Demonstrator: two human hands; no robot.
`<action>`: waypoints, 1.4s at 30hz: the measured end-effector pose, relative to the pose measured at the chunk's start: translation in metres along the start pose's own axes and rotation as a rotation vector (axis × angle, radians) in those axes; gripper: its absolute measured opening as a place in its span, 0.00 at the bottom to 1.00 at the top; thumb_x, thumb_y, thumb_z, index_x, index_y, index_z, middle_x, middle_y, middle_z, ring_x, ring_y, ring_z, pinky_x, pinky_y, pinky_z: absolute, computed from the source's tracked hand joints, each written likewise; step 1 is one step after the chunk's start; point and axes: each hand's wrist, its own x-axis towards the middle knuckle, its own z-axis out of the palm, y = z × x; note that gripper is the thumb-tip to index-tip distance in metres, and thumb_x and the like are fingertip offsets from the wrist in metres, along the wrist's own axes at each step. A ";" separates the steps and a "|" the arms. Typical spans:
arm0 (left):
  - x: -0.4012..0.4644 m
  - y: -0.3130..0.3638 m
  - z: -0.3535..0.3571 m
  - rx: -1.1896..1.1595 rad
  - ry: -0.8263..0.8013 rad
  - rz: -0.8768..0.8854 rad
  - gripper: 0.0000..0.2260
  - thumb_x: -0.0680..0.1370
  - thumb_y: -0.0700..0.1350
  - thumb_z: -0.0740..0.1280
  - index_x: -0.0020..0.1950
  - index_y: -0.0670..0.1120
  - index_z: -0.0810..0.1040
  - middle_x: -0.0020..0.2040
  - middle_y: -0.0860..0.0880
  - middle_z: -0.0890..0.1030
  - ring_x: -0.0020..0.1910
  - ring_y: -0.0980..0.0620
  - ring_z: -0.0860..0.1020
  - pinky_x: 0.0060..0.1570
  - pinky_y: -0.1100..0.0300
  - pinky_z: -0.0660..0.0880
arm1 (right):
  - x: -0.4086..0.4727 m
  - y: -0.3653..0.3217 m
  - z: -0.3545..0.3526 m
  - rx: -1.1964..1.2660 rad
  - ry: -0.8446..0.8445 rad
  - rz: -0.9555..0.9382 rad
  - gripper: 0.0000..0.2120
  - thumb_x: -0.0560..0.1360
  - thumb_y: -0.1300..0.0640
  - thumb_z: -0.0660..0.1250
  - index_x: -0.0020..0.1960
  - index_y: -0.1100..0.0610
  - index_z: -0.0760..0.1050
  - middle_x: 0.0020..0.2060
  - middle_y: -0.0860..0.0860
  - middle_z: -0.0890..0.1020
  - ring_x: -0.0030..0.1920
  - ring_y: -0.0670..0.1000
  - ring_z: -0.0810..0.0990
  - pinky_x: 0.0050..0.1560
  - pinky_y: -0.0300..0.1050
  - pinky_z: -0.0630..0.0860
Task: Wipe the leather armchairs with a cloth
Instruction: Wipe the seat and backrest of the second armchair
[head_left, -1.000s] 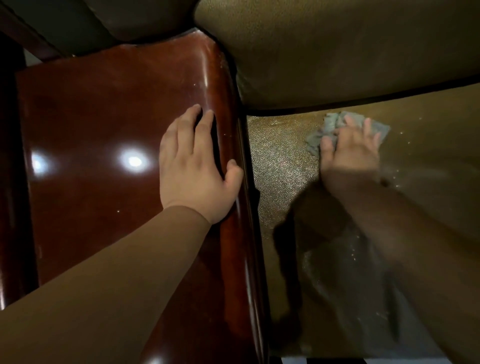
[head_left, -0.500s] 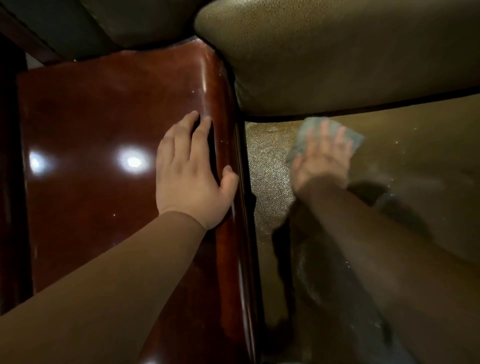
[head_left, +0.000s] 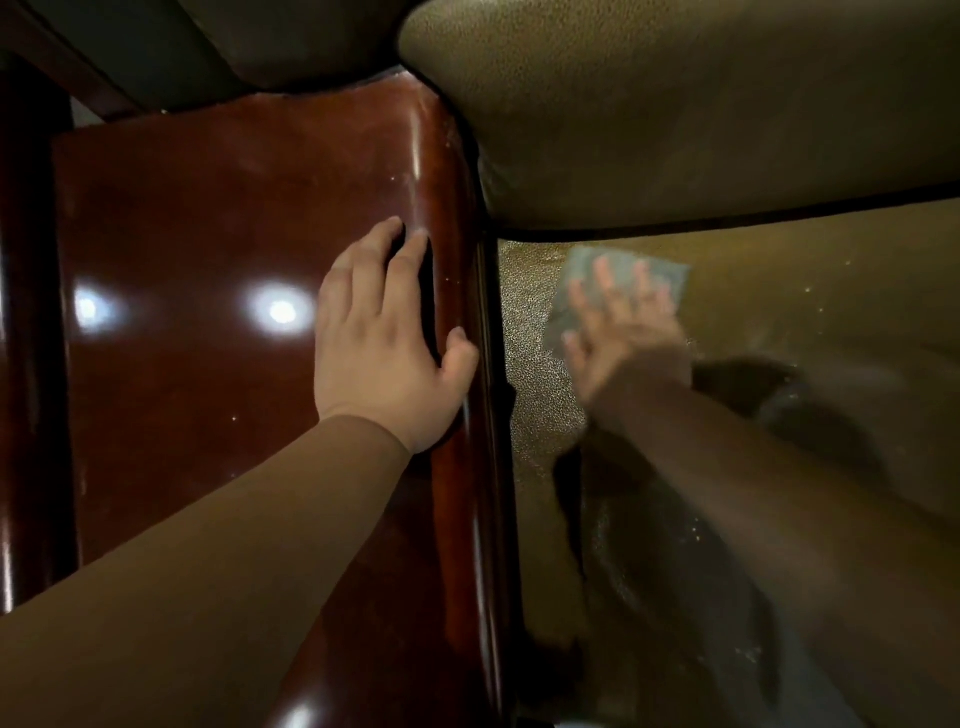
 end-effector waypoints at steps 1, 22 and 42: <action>0.000 0.000 0.000 0.001 0.003 0.004 0.35 0.74 0.53 0.67 0.79 0.39 0.68 0.78 0.39 0.68 0.76 0.37 0.64 0.79 0.44 0.59 | -0.010 -0.005 0.005 -0.045 -0.020 -0.156 0.35 0.81 0.37 0.44 0.84 0.50 0.57 0.84 0.55 0.56 0.82 0.66 0.51 0.81 0.64 0.48; 0.001 0.001 0.003 -0.017 0.036 -0.002 0.35 0.75 0.55 0.66 0.79 0.41 0.69 0.78 0.41 0.68 0.77 0.38 0.65 0.78 0.43 0.60 | -0.059 0.067 -0.013 0.139 0.252 0.063 0.21 0.78 0.54 0.59 0.69 0.57 0.74 0.67 0.59 0.77 0.68 0.64 0.74 0.68 0.56 0.71; -0.023 0.004 0.007 -0.044 0.029 -0.001 0.31 0.78 0.52 0.63 0.78 0.39 0.71 0.79 0.38 0.69 0.78 0.36 0.66 0.80 0.43 0.60 | -0.109 0.027 0.018 -0.012 0.054 0.106 0.35 0.83 0.38 0.54 0.84 0.53 0.53 0.84 0.56 0.55 0.82 0.66 0.50 0.82 0.64 0.48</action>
